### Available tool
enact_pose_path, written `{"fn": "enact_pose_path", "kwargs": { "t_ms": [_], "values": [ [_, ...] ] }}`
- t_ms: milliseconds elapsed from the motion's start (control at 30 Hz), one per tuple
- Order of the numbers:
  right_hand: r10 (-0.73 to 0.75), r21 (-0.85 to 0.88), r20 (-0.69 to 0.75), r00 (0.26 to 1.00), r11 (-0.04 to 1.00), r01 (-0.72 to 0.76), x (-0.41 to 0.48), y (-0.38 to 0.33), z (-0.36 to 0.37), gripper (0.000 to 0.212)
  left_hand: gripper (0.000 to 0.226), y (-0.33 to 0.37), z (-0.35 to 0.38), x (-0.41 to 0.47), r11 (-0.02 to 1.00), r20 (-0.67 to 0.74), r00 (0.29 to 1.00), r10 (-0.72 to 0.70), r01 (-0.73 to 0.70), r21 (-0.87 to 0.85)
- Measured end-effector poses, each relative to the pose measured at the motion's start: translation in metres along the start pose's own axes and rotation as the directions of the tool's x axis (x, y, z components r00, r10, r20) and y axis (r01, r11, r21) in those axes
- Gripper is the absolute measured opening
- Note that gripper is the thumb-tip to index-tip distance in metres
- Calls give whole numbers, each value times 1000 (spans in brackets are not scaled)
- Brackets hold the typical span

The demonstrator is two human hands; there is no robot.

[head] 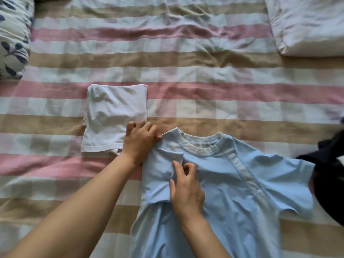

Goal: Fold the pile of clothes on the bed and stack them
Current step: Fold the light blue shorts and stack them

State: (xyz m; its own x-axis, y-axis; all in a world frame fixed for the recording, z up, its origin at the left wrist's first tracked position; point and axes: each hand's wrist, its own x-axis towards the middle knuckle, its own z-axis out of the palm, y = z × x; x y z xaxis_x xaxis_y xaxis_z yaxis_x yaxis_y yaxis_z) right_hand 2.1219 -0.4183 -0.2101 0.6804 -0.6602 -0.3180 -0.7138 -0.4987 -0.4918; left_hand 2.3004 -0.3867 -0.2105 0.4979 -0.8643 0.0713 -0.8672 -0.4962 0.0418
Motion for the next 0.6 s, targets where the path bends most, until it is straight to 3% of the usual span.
{"fn": "enact_pose_path", "kwargs": {
  "t_ms": [67,133,267,367,467,600],
  "values": [
    [8,-16,-66,998,1000,-10,-6,13,-13,56,18,18,-4,-1,997,-84,994,-76,73,-40],
    [39,50,-214,976,998,-29,-13,38,-29,55,16,50,-10,1,983,-161,985,-68,38,-181],
    [160,134,-495,854,985,-107,-27,104,-72,40,21,138,-20,9,893,-178,980,85,-154,-423],
    [271,172,-604,749,963,-209,-31,156,-103,36,19,201,-18,18,815,-142,971,192,-238,-528],
    [408,228,-567,715,913,-339,-32,194,-122,36,16,250,-5,30,793,24,973,228,-172,-585],
    [560,331,-372,740,825,-458,-33,214,-123,42,41,289,14,56,828,325,930,174,40,-559]
  ]
}}
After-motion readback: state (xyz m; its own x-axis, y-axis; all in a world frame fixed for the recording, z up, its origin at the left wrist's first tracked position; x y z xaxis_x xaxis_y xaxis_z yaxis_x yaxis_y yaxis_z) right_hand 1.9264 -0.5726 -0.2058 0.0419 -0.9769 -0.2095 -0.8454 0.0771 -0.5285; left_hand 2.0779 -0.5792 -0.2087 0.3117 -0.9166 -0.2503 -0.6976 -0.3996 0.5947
